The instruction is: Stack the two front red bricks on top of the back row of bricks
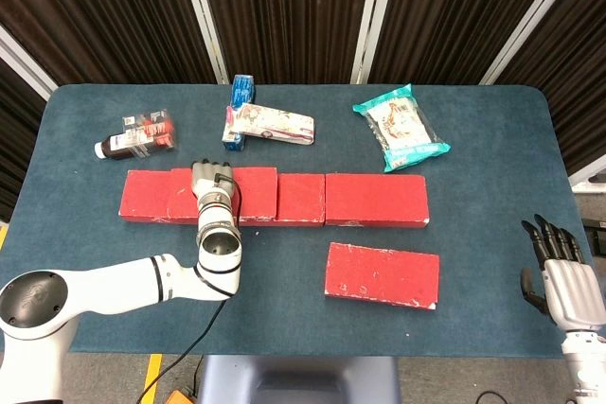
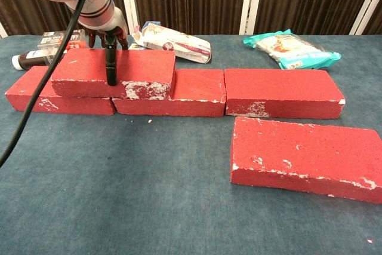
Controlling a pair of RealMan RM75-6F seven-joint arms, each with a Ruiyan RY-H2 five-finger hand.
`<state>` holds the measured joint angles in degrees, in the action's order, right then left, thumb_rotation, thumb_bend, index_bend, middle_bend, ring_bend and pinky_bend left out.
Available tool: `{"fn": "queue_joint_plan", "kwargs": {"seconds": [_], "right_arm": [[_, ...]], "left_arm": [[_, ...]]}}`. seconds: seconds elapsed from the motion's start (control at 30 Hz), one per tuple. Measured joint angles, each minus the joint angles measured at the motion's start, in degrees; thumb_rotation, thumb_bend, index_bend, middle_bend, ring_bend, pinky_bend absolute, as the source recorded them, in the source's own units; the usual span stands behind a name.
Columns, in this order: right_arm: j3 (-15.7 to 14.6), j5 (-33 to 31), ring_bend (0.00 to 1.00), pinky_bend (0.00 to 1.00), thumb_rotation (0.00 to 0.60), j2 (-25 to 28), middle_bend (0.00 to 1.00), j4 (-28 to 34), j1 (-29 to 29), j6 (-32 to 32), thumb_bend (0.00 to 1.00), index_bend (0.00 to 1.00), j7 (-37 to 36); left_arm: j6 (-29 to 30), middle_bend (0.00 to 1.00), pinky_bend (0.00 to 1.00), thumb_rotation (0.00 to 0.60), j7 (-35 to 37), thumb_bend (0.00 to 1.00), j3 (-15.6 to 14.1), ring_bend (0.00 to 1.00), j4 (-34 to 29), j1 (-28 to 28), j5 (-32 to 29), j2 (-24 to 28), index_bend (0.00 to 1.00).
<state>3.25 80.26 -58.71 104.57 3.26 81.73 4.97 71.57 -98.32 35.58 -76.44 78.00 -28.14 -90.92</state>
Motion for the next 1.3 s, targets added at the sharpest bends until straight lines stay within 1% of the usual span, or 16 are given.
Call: {"fn": "queue_joint_plan", "kwargs": {"seconds": [0.47, 0.6, 0.8, 1.3], "right_arm": [[-0.16, -0.07, 0.00, 0.00, 0.600, 0.04, 0.02, 0.26, 0.14, -0.47, 0.65, 0.16, 0.35], [-0.15, -0.17, 0.00, 0.00, 0.600, 0.04, 0.02, 0.27, 0.21, -0.61, 0.65, 0.16, 0.40], [-0.16, -0.19, 0.00, 0.00, 0.600, 0.13, 0.02, 0.37, 0.15, -0.57, 0.65, 0.16, 0.30], [-0.22, -0.42, 0.00, 0.00, 0.600, 0.33, 0.02, 0.51, 0.19, -0.87, 0.65, 0.16, 0.26]], "left_arm": [[0.13, 0.05, 0.12, 0.600, -0.77, 0.19, -0.18, 0.00, 0.62, 0.12, 0.96, -0.50, 0.00], [0.13, 0.05, 0.12, 0.600, -0.71, 0.19, 0.43, 0.00, 0.62, 0.02, 0.39, -0.53, 0.00], [0.47, 0.04, 0.12, 0.600, -1.20, 0.19, 0.45, 0.00, 0.87, -0.07, 0.26, -0.61, 0.00], [0.28, 0.00, 0.12, 0.600, -1.84, 0.21, 0.47, 0.00, 1.58, -0.06, 0.77, -1.34, 0.00]]}}
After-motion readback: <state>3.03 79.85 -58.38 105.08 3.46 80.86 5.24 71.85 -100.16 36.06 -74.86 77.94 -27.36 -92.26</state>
